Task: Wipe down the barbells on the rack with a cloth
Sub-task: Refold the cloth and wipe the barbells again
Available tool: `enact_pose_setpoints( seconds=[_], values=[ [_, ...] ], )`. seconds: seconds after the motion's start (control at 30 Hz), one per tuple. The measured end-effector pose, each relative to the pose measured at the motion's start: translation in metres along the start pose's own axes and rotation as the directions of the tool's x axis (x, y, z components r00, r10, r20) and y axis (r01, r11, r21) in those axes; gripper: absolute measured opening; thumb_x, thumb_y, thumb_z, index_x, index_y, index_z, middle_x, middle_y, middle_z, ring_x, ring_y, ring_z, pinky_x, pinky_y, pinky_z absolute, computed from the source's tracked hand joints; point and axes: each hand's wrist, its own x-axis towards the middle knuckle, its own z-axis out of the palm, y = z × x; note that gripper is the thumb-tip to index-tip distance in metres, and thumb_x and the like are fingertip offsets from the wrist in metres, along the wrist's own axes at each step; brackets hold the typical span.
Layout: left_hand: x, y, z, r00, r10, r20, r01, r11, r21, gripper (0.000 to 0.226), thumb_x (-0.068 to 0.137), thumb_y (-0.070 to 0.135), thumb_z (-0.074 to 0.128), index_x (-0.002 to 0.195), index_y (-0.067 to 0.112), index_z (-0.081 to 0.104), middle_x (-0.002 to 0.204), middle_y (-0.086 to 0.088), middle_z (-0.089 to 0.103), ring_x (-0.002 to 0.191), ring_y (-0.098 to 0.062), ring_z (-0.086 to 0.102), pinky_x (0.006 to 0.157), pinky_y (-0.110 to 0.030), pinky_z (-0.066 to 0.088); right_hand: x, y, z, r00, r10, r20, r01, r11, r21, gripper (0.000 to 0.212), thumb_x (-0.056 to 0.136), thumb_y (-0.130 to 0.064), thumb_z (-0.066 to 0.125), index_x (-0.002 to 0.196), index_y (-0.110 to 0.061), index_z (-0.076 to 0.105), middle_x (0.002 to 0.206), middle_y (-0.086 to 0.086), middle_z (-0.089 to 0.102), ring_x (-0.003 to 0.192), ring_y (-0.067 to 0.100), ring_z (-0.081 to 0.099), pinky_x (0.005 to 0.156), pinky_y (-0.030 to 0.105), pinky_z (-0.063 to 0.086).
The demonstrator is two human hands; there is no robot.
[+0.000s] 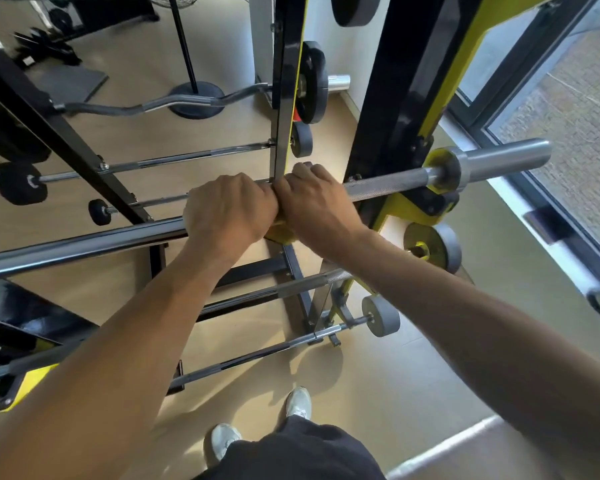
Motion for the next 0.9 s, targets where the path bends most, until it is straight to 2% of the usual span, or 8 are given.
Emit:
enact_pose_setpoints(
  seconds=[0.1,0.2,0.3,0.43,0.63,0.77,0.83,0.9],
  values=[
    [-0.003,-0.006,-0.003,0.999,0.048,-0.006,-0.048,0.999,-0.011,0.056,0.101,0.045,0.026,0.068,0.011,0.054,0.058,-0.005,0.054,0.049,-0.019,0.047,0.047,-0.026,0.027,-0.013,0.019,-0.003,0.999,-0.038,0.001,0.038,0.999,0.019,0.048,0.084,-0.032,0.073,0.125,-0.019,0.052,0.117,0.002,0.063,0.110,0.022,0.054,0.098,0.037,0.036],
    [-0.003,-0.007,-0.005,0.999,0.054,0.001,-0.054,0.998,-0.019,0.057,0.101,0.045,0.026,0.064,0.011,0.054,0.057,-0.005,0.056,0.048,-0.019,0.048,0.046,-0.026,0.025,-0.033,0.063,-0.015,0.992,0.073,0.099,-0.072,0.997,-0.021,0.047,0.085,-0.026,0.070,0.126,-0.025,0.048,0.123,-0.002,0.059,0.116,0.019,0.051,0.102,0.037,0.033],
    [-0.002,-0.008,-0.004,0.999,0.044,0.012,-0.044,0.998,-0.034,0.056,0.100,0.046,0.026,0.064,0.012,0.054,0.057,-0.005,0.056,0.048,-0.020,0.048,0.046,-0.026,0.028,-0.053,0.098,-0.023,0.973,0.183,0.144,-0.167,0.979,-0.116,0.048,0.083,-0.022,0.073,0.123,-0.025,0.047,0.118,-0.001,0.060,0.111,0.020,0.053,0.101,0.040,0.040],
    [0.001,-0.002,-0.002,1.000,0.020,0.018,-0.020,1.000,-0.002,0.053,0.101,0.045,0.025,0.064,0.014,0.049,0.060,-0.006,0.055,0.050,-0.021,0.048,0.047,-0.027,0.030,-0.052,0.095,-0.015,0.963,0.239,0.128,-0.211,0.957,-0.198,0.046,0.083,-0.025,0.076,0.119,-0.017,0.048,0.111,0.004,0.060,0.103,0.024,0.055,0.095,0.041,0.047],
    [0.001,0.002,-0.001,1.000,0.004,0.024,-0.005,1.000,0.015,0.053,0.101,0.046,0.028,0.065,0.013,0.050,0.057,-0.004,0.052,0.048,-0.019,0.046,0.046,-0.025,0.028,-0.017,0.023,-0.005,0.989,0.137,0.065,-0.138,0.990,0.021,0.038,0.090,-0.018,0.061,0.126,-0.011,0.049,0.124,0.009,0.057,0.116,0.025,0.052,0.103,0.040,0.036],
    [-0.003,-0.005,-0.004,0.998,0.061,0.006,-0.061,0.998,0.002,0.057,0.101,0.048,0.027,0.065,0.013,0.052,0.053,-0.003,0.051,0.044,-0.018,0.045,0.045,-0.024,0.030,-0.022,0.024,-0.006,0.999,0.009,0.049,-0.011,0.999,0.051,0.060,0.085,-0.023,0.072,0.137,-0.017,0.043,0.129,0.005,0.056,0.116,0.024,0.053,0.103,0.040,0.036],
    [-0.005,-0.008,-0.005,0.998,0.066,0.006,-0.066,0.998,-0.013,0.059,0.101,0.047,0.026,0.064,0.012,0.054,0.053,-0.003,0.052,0.043,-0.018,0.044,0.045,-0.025,0.029,-0.031,0.046,-0.013,0.988,0.059,0.139,-0.070,0.995,0.072,0.068,0.082,-0.026,0.076,0.139,-0.022,0.039,0.133,0.001,0.054,0.122,0.021,0.050,0.107,0.040,0.033],
    [-0.004,-0.007,-0.008,0.998,0.053,0.023,-0.053,0.998,-0.025,0.058,0.101,0.046,0.026,0.065,0.010,0.055,0.055,-0.005,0.055,0.046,-0.020,0.048,0.046,-0.026,0.031,-0.042,0.075,-0.020,0.967,0.174,0.188,-0.180,0.983,0.015,0.060,0.083,-0.023,0.075,0.134,-0.024,0.042,0.131,-0.001,0.054,0.121,0.019,0.050,0.107,0.040,0.034]
  ],
)
